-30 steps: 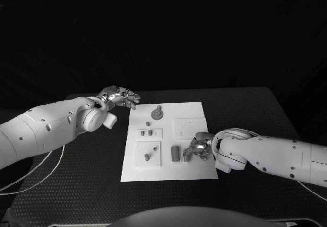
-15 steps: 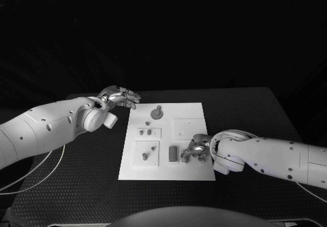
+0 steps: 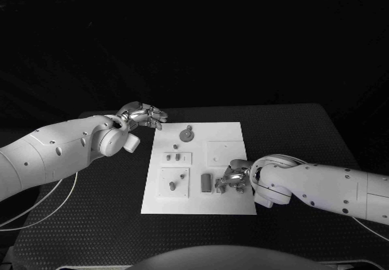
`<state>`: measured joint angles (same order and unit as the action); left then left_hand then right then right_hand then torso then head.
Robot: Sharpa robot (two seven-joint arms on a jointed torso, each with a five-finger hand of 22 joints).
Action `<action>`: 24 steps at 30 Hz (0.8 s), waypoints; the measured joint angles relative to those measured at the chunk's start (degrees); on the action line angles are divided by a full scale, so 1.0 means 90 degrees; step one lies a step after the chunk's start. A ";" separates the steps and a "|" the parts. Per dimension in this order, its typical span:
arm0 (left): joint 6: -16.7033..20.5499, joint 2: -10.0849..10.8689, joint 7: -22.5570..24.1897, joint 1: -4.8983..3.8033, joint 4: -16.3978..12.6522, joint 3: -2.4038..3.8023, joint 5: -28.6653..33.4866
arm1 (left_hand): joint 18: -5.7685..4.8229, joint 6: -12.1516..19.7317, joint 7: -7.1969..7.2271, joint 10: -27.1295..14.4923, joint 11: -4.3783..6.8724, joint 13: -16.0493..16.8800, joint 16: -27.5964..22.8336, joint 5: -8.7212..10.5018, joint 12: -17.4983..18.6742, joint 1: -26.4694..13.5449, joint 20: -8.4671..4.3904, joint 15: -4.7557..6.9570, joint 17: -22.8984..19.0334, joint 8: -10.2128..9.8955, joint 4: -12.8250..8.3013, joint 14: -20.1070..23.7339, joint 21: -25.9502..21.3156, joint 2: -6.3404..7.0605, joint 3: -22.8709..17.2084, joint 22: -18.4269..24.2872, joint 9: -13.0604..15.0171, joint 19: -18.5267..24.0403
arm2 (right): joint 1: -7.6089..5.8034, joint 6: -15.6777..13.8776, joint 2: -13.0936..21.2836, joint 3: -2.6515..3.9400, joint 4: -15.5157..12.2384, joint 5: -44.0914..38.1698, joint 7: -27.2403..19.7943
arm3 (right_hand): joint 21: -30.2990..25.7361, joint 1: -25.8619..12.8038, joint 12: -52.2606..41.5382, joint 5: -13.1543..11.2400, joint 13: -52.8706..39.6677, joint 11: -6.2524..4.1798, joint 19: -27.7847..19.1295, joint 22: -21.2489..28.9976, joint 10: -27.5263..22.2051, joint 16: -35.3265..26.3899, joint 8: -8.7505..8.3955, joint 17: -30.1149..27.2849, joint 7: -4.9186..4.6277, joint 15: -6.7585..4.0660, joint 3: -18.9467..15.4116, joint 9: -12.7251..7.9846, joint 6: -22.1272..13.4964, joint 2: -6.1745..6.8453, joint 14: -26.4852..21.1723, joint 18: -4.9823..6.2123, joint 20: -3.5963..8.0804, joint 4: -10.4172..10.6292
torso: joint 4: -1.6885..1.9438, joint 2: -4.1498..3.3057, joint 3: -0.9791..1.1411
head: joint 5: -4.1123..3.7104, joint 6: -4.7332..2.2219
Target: Assemble the parts on the task board
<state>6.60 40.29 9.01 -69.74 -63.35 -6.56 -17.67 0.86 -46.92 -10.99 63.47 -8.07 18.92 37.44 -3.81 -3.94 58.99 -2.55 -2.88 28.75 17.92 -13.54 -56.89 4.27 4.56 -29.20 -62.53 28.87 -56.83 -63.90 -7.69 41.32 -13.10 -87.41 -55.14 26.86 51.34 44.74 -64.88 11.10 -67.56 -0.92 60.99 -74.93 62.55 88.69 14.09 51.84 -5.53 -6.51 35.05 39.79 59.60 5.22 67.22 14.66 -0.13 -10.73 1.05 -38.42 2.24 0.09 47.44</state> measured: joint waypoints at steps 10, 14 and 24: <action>0.0000 0.0000 -0.0003 0.0000 0.0000 0.0000 0.0000 | 0.0000 0.0000 0.0000 0.0000 0.0000 0.0000 0.0000 0.0000 0.0000 0.0000 0.0000 0.0000 0.0006 0.0000 0.0000 0.0000 0.0000 0.0000 0.0000 0.0000 0.0001 0.0000 | 0.0007 -0.0048 0.0009 -0.0008 -0.0002 0.0012 -0.0050 | 0.0000 -0.0003 0.0000 0.0000 0.0000 0.0000 0.0000 0.0000 0.0000 0.0000 -0.0008 0.0070 0.0000 0.0000 0.0011 0.0000 0.0000 0.0003 0.0000 -0.0007 0.0000 0.0083 | 0.0000 0.0000 0.0000 | 0.0004 -0.0008; 0.0000 0.0003 -0.0005 0.0000 0.0000 0.0000 0.0000 | 0.0000 0.0009 -0.0009 0.0000 0.0000 0.0000 0.0000 0.0000 0.0000 0.0000 0.0000 0.0000 0.0005 0.0000 0.0000 0.0000 0.0000 0.0000 0.0000 0.0000 -0.0003 0.0000 | 0.0011 -0.0078 0.0014 -0.0010 -0.0009 0.0025 -0.0085 | 0.0000 -0.0020 0.0000 0.0000 -0.0001 0.0001 0.0000 0.0000 -0.0001 0.0000 -0.0015 0.0092 0.0004 0.0001 -0.0010 -0.0004 0.0004 -0.0073 0.0000 -0.0009 -0.0001 0.0130 | 0.0000 0.0000 0.0000 | -0.0001 -0.0016; -0.0002 0.0006 -0.0007 0.0000 -0.0003 0.0000 0.0000 | 0.0000 0.0022 -0.0023 0.0000 0.0000 0.0000 0.0000 0.0000 0.0000 0.0000 0.0000 0.0000 0.0011 0.0000 0.0018 0.0000 0.0000 0.0000 -0.0018 0.0000 -0.0005 0.0000 | 0.0012 -0.0157 0.0059 -0.0006 -0.0042 0.0107 -0.0258 | 0.0000 -0.0470 -0.0005 0.0000 0.0017 -0.0025 0.0016 0.0000 0.0025 0.0000 0.0047 0.0179 0.0091 -0.0047 -0.0153 0.0033 0.0139 -0.0172 0.0051 -0.0008 0.0015 0.0272 | 0.0000 0.0001 0.0000 | -0.0008 -0.0027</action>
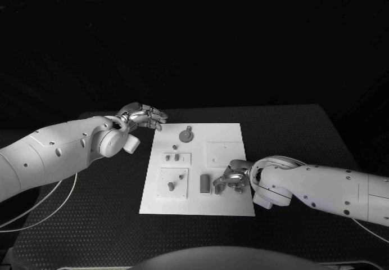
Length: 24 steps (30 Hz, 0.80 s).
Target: Assemble the parts on the task board
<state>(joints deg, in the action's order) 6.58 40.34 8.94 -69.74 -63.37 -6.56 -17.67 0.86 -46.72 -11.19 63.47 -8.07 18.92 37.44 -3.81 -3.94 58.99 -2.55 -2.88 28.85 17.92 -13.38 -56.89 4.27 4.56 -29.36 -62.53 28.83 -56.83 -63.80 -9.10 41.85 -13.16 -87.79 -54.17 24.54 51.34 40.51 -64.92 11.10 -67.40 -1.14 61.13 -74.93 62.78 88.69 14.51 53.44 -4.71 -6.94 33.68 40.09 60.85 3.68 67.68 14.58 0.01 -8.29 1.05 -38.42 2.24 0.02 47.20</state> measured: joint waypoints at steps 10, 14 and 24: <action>-0.0003 0.0001 -0.0004 0.0000 0.0003 0.0000 0.0000 | 0.0000 0.0000 0.0000 0.0000 0.0000 0.0000 0.0000 0.0000 0.0000 -0.0022 0.0000 0.0000 0.0005 0.0000 0.0000 0.0000 0.0000 -0.0022 0.0000 0.0000 0.0000 0.0000 | -0.0009 -0.0020 0.0024 0.0011 0.0000 0.0039 -0.0133 | 0.0000 -0.0194 0.0000 0.0000 0.0004 -0.0023 0.0000 0.0000 0.0023 0.0000 0.0001 -0.0004 0.0021 -0.0022 0.0010 -0.0010 0.0021 0.0194 0.0025 0.0000 0.0000 0.0044 | 0.0001 0.0000 0.0000 | 0.0001 0.0006; -0.0005 0.0001 -0.0006 0.0000 0.0003 0.0000 0.0000 | 0.0000 0.0000 0.0000 0.0000 0.0000 0.0000 0.0000 0.0000 0.0000 -0.0022 0.0000 0.0000 0.0005 0.0000 0.0000 0.0000 0.0000 -0.0022 0.0000 0.0000 0.0001 0.0000 | -0.0011 -0.0021 0.0037 0.0014 -0.0010 0.0053 -0.0185 | 0.0000 -0.0194 0.0000 0.0000 0.0006 -0.0023 0.0000 0.0000 0.0023 0.0000 0.0002 -0.0006 0.0022 -0.0023 0.0010 -0.0018 0.0022 0.0194 0.0027 0.0003 0.0000 0.0044 | 0.0002 0.0000 0.0000 | 0.0006 0.0007; -0.0011 0.0005 -0.0010 0.0000 0.0008 0.0000 0.0000 | 0.0000 0.0000 0.0000 0.0000 0.0000 0.0000 0.0000 0.0000 0.0000 -0.0022 0.0000 0.0000 0.0010 0.0000 0.0000 0.0000 0.0000 -0.0022 0.0000 0.0000 0.0001 0.0000 | -0.0004 0.0270 0.0161 0.0009 -0.0097 -0.0073 -0.0383 | 0.0000 0.0434 -0.0001 0.0000 0.0007 -0.0023 0.0055 0.0000 0.0023 0.0000 0.0032 -0.0040 0.0023 -0.0014 0.0258 -0.0005 0.0022 0.0543 0.0036 -0.0001 0.0055 -0.0521 | 0.0001 0.0000 0.0002 | 0.0013 0.0003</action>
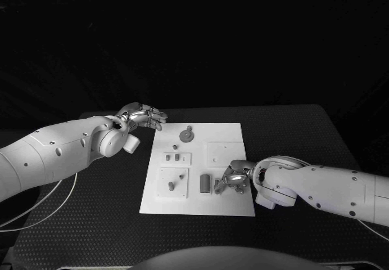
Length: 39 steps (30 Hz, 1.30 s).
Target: Assemble the parts on the task board
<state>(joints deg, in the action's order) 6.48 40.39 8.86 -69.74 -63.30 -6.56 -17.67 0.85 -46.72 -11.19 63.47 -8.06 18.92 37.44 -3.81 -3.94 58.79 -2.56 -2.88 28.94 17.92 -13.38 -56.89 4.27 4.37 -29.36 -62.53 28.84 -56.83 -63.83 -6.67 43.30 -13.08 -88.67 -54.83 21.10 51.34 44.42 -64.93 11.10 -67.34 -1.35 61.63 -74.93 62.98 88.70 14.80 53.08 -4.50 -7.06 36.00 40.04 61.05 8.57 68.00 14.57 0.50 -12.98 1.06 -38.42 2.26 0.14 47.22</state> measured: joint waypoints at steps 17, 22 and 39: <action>-0.0009 -0.0001 -0.0003 0.0000 -0.0003 0.0000 -0.0001 | 0.0000 0.0000 0.0000 0.0000 0.0000 0.0000 0.0000 0.0000 0.0000 0.0000 0.0000 0.0000 0.0005 0.0000 0.0000 0.0000 0.0000 0.0000 0.0000 0.0000 -0.0005 0.0000 | 0.0022 0.0399 -0.0052 0.0001 0.0018 -0.0565 -0.0026 | 0.0000 0.0634 0.0000 0.0000 0.0016 -0.0022 0.0024 0.0000 0.0022 0.0000 0.0056 0.0019 0.0011 0.0001 0.0007 0.0037 0.0059 0.0181 0.0000 -0.0009 -0.0022 0.0081 | -0.0001 -0.0001 0.0001 | -0.0009 -0.0001; -0.0010 0.0003 -0.0005 0.0000 -0.0005 0.0000 -0.0001 | 0.0000 0.0000 0.0000 0.0000 0.0000 0.0000 0.0000 0.0000 0.0000 0.0000 0.0000 0.0000 0.0011 0.0000 0.0000 0.0000 0.0000 0.0000 0.0000 0.0000 -0.0005 0.0000 | 0.0030 0.0366 -0.0067 -0.0001 0.0051 -0.0581 0.0017 | 0.0000 0.0533 0.0000 0.0000 0.0019 -0.0048 0.0047 0.0000 0.0047 0.0000 0.0057 0.0059 0.0030 -0.0029 -0.0092 0.0052 0.0089 -0.0030 0.0030 -0.0003 -0.0044 0.0216 | 0.0000 -0.0001 -0.0001 | -0.0012 0.0005; -0.0018 0.0003 -0.0019 0.0000 -0.0006 0.0000 -0.0002 | 0.0000 0.0000 0.0000 0.0000 0.0000 -0.0006 -0.0025 0.0000 0.0000 -0.0058 0.0000 0.0000 0.0027 0.0000 0.0090 0.0000 0.0000 -0.0058 0.0002 0.0000 -0.0014 0.0000 | 0.0073 0.0253 -0.0220 0.0004 0.0176 -0.0665 0.0219 | 0.0002 0.0468 0.0000 -0.0007 0.0020 -0.0126 0.0069 0.0000 0.0126 0.0000 0.0074 0.0190 0.0073 -0.0095 -0.0139 0.0068 0.0191 -0.1116 0.0187 0.0009 -0.0022 -0.0119 | -0.0001 -0.0001 -0.0002 | -0.0024 0.0030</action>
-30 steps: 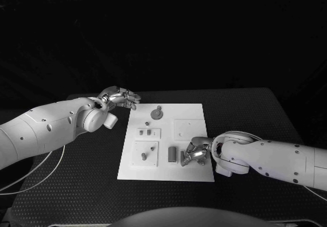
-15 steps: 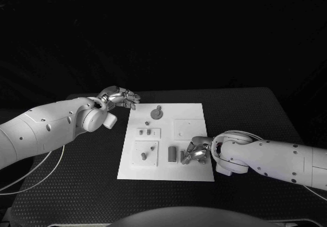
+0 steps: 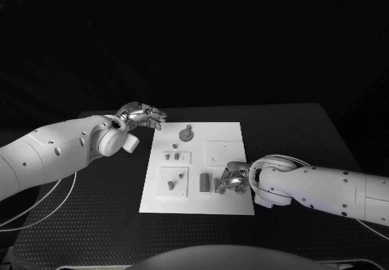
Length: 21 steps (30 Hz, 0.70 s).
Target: Assemble the parts on the task board
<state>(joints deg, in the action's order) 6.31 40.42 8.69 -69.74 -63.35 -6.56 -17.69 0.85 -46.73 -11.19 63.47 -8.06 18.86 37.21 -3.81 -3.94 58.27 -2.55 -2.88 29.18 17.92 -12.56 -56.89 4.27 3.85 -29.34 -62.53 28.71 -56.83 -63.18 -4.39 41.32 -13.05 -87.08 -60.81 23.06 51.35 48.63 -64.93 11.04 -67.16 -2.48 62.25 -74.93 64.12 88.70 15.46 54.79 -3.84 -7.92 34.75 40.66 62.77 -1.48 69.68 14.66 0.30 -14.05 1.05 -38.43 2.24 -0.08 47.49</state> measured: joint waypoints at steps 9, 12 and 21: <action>-0.0002 0.0000 -0.0005 0.0000 -0.0002 0.0000 -0.0001 | 0.0000 0.0000 0.0000 0.0000 0.0000 0.0001 0.0000 0.0000 0.0000 0.0000 0.0000 0.0000 0.0005 0.0000 0.0000 0.0000 0.0000 0.0000 0.0000 0.0000 0.0000 0.0000 | -0.0016 0.0002 -0.0014 0.0021 0.0005 -0.0055 0.0021 | 0.0000 0.0151 0.0000 -0.0044 0.0007 0.0014 -0.0001 0.0000 0.0032 0.0000 0.0006 -0.0022 0.0006 0.0009 0.0183 0.0001 0.0006 -0.0136 0.0016 -0.0002 0.0000 -0.0275 | 0.0000 0.0001 0.0000 | -0.0002 0.0005; -0.0003 0.0000 -0.0007 0.0000 -0.0003 0.0000 -0.0001 | 0.0000 0.0000 0.0000 0.0000 0.0000 0.0001 0.0000 0.0000 0.0000 0.0000 0.0000 0.0000 0.0005 0.0000 0.0000 0.0000 0.0000 0.0000 0.0000 0.0000 0.0001 0.0000 | -0.0022 0.0001 -0.0010 0.0026 0.0005 -0.0056 0.0015 | 0.0000 0.0189 0.0000 -0.0029 0.0007 0.0014 -0.0001 0.0000 0.0032 0.0000 0.0006 -0.0022 0.0006 0.0010 0.0183 0.0000 0.0006 -0.0144 0.0016 -0.0002 -0.0001 -0.0275 | 0.0000 0.0001 0.0000 | -0.0002 -0.0001; -0.0004 -0.0004 -0.0010 0.0000 0.0001 0.0000 -0.0001 | 0.0000 0.0000 0.0000 0.0000 0.0000 0.0001 0.0000 0.0000 0.0000 0.0000 0.0000 0.0000 0.0010 0.0000 0.0000 0.0000 0.0000 0.0000 0.0000 0.0000 0.0001 0.0000 | -0.0004 -0.0094 0.0074 0.0009 0.0065 0.0209 -0.0082 | 0.0000 -0.0104 0.0000 0.0006 0.0015 0.0014 -0.0001 0.0000 0.0032 0.0000 0.0003 -0.0163 0.0004 0.0067 0.0123 -0.0032 0.0000 0.0614 -0.0048 -0.0001 -0.0001 0.0070 | 0.0000 0.0001 0.0000 | -0.0006 -0.0015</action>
<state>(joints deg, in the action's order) 6.28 40.38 8.60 -69.74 -63.35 -6.56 -17.70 0.86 -46.72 -11.19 63.47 -8.07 18.87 37.22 -3.81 -3.94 58.27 -2.55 -2.88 29.27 17.92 -12.57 -56.89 4.27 3.85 -29.34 -62.53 28.72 -56.83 -63.21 -5.23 41.98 -12.97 -86.49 -58.93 22.32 51.35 47.69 -64.93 11.09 -67.03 -2.35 62.24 -74.93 64.40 88.70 15.49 53.32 -3.81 -7.31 35.86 40.37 62.77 4.04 69.25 14.65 0.30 -13.42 1.05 -38.42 2.24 -0.14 47.36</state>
